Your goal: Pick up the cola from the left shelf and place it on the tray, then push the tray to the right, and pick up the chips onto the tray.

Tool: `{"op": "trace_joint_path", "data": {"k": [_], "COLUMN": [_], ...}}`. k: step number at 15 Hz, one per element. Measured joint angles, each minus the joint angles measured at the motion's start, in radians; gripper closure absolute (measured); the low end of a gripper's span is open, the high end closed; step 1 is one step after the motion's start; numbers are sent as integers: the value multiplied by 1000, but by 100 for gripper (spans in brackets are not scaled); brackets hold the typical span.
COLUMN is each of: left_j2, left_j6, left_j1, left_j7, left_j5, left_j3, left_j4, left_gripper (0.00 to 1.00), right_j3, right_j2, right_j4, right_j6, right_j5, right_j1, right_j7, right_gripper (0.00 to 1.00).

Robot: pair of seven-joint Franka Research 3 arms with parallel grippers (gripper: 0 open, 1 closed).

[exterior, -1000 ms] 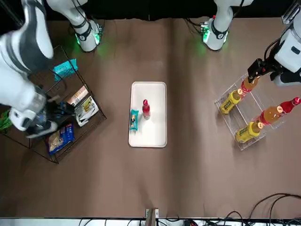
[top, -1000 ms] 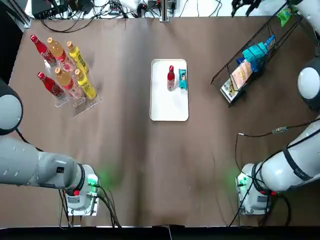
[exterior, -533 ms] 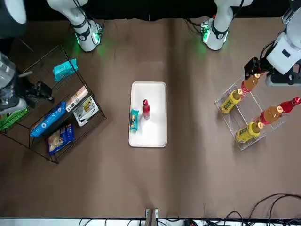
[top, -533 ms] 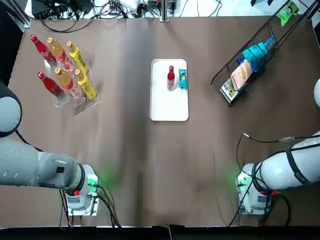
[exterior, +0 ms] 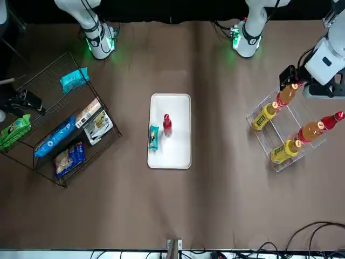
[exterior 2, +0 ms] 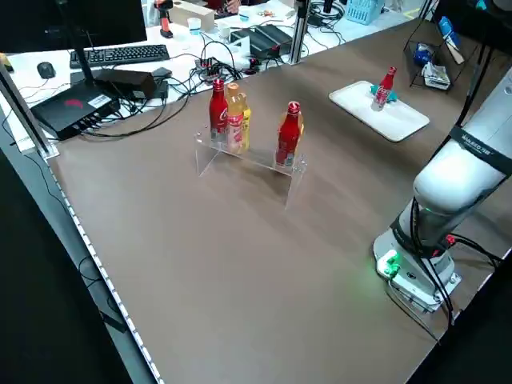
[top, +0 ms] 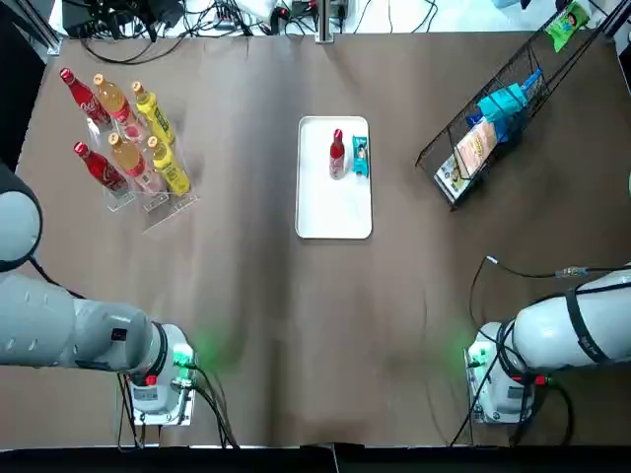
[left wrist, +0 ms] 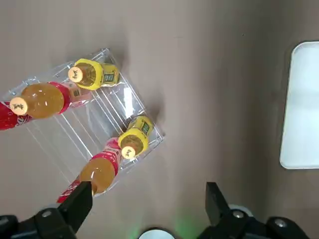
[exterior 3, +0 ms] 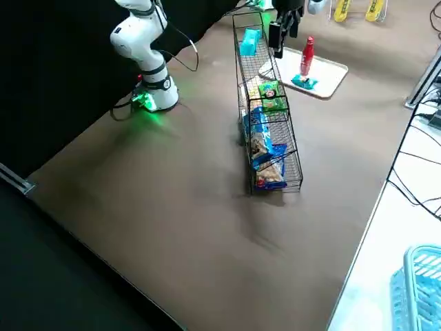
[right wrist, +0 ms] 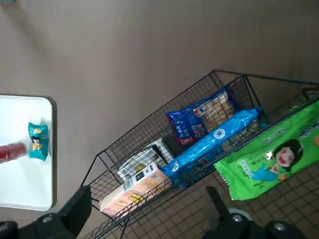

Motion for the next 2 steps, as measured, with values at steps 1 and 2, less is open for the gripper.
{"op": "trace_joint_path", "data": {"k": [1,2], "left_j2": [0,-1], "left_j6": [0,1], "left_j1": [0,0], "left_j7": [3,4], "left_j5": [-3,-5], "left_j3": [0,0], "left_j4": [0,1], "left_gripper": [0,0], "right_j3": [3,7], "right_j2": [-4,-7], "right_j4": [-1,-4], "right_j6": [8,16], "right_j5": [-6,-8], "right_j1": [0,1], "right_j7": [0,0], "right_gripper": [0,0]}}
